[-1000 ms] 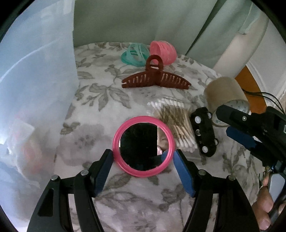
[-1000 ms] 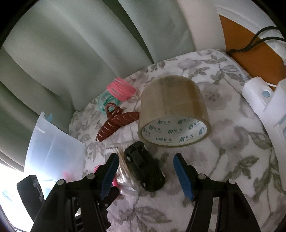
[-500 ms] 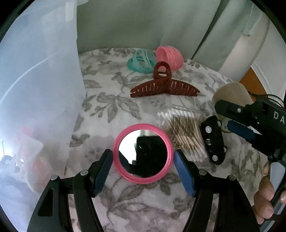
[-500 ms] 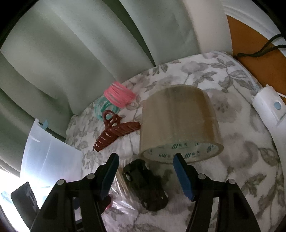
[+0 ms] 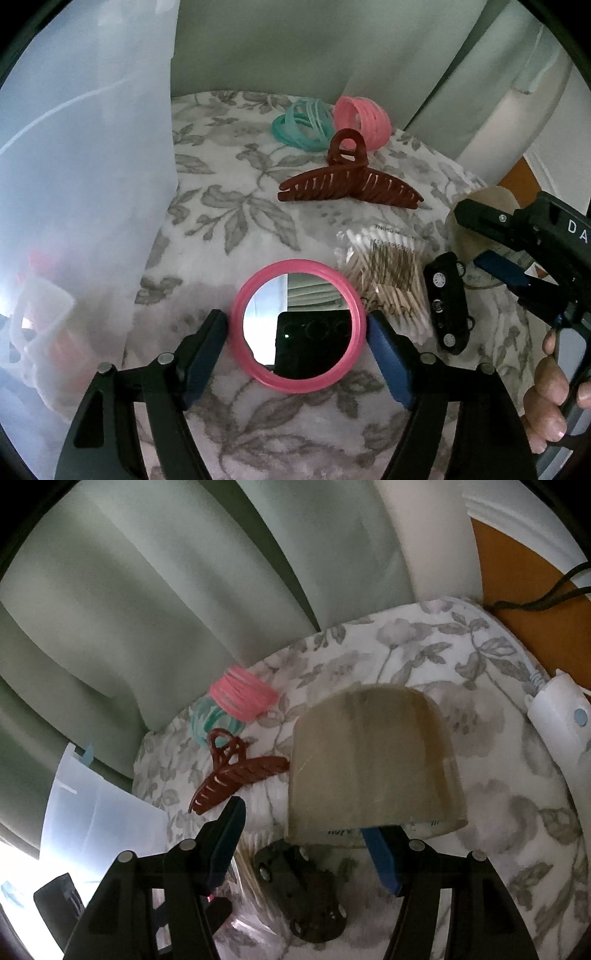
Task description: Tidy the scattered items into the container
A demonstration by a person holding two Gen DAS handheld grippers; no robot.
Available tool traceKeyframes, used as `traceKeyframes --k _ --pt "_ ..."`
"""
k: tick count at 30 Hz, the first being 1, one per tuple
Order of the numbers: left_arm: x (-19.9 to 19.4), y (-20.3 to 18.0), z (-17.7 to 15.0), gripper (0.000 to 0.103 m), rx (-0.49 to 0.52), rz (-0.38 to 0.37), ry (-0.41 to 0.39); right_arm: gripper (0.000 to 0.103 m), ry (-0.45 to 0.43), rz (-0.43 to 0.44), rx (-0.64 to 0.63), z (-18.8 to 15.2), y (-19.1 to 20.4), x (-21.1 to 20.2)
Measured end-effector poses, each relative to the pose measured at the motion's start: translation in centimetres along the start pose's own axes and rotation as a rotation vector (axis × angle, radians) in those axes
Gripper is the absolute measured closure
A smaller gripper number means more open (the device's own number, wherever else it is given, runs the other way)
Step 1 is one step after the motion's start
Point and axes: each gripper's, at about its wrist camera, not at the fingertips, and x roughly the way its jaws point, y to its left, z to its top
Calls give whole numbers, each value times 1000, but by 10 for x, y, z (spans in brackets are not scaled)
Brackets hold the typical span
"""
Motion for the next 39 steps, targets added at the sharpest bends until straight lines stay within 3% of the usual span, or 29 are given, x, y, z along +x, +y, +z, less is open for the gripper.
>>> traceKeyframes --k 9,15,29,39 --pt "-4 -2 -2 29 7 -24 -10 74 -34 13 4 4 2 -8" --pt "-6 -4 -3 29 12 -49 -10 90 -51 26 -1 4 4 -16" --pt "-23 -6 -1 29 4 -87 -29 91 -90 59 -16 2 12 -40" --pt "-59 -13 0 29 5 -121 -75 91 -132 74 -27 -1 24 -79"
